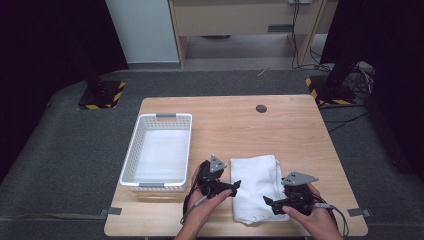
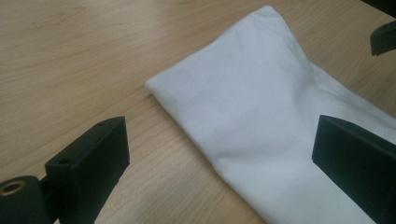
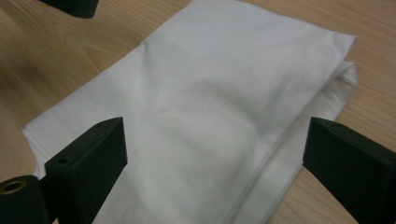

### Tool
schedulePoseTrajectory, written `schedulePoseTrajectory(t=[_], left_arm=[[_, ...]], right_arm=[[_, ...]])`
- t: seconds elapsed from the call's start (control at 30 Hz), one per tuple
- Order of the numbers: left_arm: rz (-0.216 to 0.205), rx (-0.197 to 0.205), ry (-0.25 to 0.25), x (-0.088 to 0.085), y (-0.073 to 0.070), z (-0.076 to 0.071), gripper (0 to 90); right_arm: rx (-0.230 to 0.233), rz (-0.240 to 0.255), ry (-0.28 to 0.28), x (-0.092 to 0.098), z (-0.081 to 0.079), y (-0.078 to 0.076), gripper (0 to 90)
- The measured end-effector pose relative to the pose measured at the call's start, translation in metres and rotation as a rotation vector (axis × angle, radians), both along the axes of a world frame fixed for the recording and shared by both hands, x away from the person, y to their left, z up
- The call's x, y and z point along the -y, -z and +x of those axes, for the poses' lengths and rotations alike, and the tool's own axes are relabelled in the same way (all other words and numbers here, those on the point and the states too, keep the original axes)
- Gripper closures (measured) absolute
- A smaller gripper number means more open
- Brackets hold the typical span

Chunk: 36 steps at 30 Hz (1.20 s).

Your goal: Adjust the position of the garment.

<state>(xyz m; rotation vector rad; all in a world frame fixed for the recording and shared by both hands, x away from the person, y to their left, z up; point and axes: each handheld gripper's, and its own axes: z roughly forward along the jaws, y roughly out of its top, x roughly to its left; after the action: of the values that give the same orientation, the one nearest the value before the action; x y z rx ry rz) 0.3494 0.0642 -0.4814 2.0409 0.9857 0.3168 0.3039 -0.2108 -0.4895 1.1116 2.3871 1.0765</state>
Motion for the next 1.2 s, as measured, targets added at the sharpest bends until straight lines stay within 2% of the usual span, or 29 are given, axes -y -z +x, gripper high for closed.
schedulePoseTrajectory(t=[0.07,0.17,0.3,0.4,0.6,0.87,1.2], left_arm=[[-0.009,-0.001,-0.006,0.002,-0.004,0.004,3.1],[0.001,0.002,-0.006,0.004,-0.009,0.01,3.6],[0.008,-0.001,-0.008,0.006,-0.011,0.017,3.6],[0.005,-0.002,-0.008,0.007,-0.012,0.022,3.7],[0.024,-0.003,0.019,0.013,-0.012,0.028,4.1],[0.042,-0.025,0.041,0.024,-0.009,0.042,5.4],[0.07,-0.019,0.069,0.03,-0.012,0.052,5.0]], right_arm=[[0.004,-0.01,-0.006,0.007,-0.002,-0.003,8.7],[0.002,-0.02,-0.019,0.016,-0.007,-0.007,10.2],[0.019,0.003,-0.029,0.027,-0.014,-0.01,11.1],[0.024,-0.015,-0.048,0.033,-0.018,-0.007,10.9],[0.019,-0.007,-0.066,0.04,-0.024,0.002,10.9],[0.001,0.006,-0.057,0.047,-0.027,0.015,11.2],[-0.016,0.01,-0.054,0.051,-0.033,0.026,11.1]])
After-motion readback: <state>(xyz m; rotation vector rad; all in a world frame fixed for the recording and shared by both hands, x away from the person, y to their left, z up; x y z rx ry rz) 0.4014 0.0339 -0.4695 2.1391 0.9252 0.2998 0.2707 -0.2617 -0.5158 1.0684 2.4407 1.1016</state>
